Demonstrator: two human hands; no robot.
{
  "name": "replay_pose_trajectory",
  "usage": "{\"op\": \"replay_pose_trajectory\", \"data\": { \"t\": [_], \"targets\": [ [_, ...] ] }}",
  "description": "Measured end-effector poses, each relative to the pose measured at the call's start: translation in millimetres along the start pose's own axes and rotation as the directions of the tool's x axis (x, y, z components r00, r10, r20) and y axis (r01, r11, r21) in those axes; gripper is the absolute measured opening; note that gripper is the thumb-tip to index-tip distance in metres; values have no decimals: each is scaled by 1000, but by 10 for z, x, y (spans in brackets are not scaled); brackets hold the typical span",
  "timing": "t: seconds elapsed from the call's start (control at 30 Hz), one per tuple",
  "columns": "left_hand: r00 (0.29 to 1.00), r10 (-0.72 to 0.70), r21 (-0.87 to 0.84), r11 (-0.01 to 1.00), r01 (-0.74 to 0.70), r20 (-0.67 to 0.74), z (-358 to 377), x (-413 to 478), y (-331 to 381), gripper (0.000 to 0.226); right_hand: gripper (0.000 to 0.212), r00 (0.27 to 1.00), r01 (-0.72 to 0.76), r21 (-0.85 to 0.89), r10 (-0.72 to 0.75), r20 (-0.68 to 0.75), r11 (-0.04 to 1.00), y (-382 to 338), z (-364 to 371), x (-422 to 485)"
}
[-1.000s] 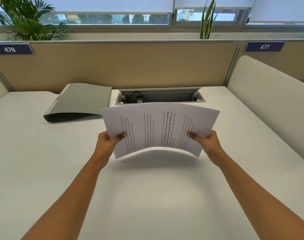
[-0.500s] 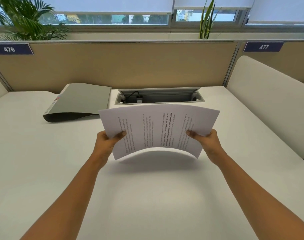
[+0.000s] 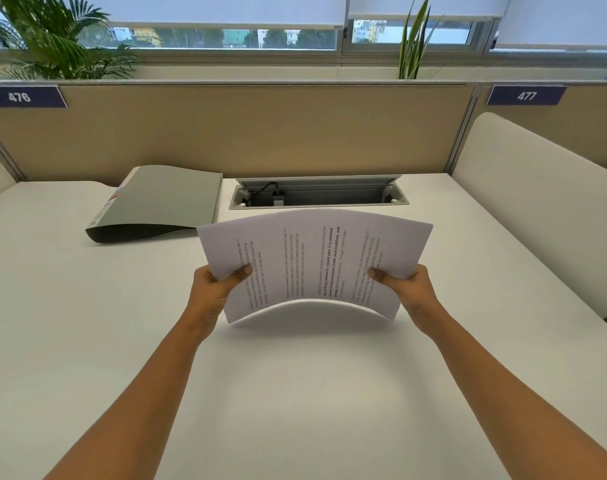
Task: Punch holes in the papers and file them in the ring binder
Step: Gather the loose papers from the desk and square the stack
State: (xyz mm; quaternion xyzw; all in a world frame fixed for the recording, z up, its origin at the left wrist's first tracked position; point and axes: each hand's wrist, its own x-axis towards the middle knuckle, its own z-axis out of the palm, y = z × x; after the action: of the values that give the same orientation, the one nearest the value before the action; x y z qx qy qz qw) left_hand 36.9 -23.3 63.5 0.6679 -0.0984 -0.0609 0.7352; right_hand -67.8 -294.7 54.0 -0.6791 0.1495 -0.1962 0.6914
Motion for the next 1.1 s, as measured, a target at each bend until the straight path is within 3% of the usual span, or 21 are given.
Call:
{"op": "replay_pose_trajectory", "data": {
  "t": [0.27,0.47,0.6,0.7,0.8,0.87,0.93,1.03,1.1],
  "targets": [
    [997,-75,20,997,76,-19,7,-49,-158,23,34,999,-37,-69,37,2,997,168,-26,-53],
    [992,-53,13,998,54,-115,64,-19,-131,17,45,946,-19,-266,-68,-316,964,208,8,6],
    [989,-61,-99,994,48,-136,118,-26,-110,13,39,912,-1,-264,-107,-397,965,190,56,-15],
    [988,-55,-172,985,30,-141,176,-45,-117,15,39,930,-77,-243,-18,-366,967,189,143,-27],
    [988,-83,-281,959,42,-133,243,-69,-140,17,43,936,-246,-161,191,-296,956,213,287,-13],
    [984,-112,-347,936,59,-135,281,-75,-152,18,43,928,-339,-34,328,-175,940,206,406,-10],
    [980,-140,-396,915,74,-140,315,-78,-159,17,28,909,-411,99,416,-30,906,158,536,-42],
    [976,-170,-430,898,97,-134,366,-98,-181,17,11,891,-449,319,445,91,835,109,676,-51],
    [980,-169,-426,898,108,-108,389,-125,-209,18,12,908,-406,440,409,92,801,103,723,-35]
  ]
}}
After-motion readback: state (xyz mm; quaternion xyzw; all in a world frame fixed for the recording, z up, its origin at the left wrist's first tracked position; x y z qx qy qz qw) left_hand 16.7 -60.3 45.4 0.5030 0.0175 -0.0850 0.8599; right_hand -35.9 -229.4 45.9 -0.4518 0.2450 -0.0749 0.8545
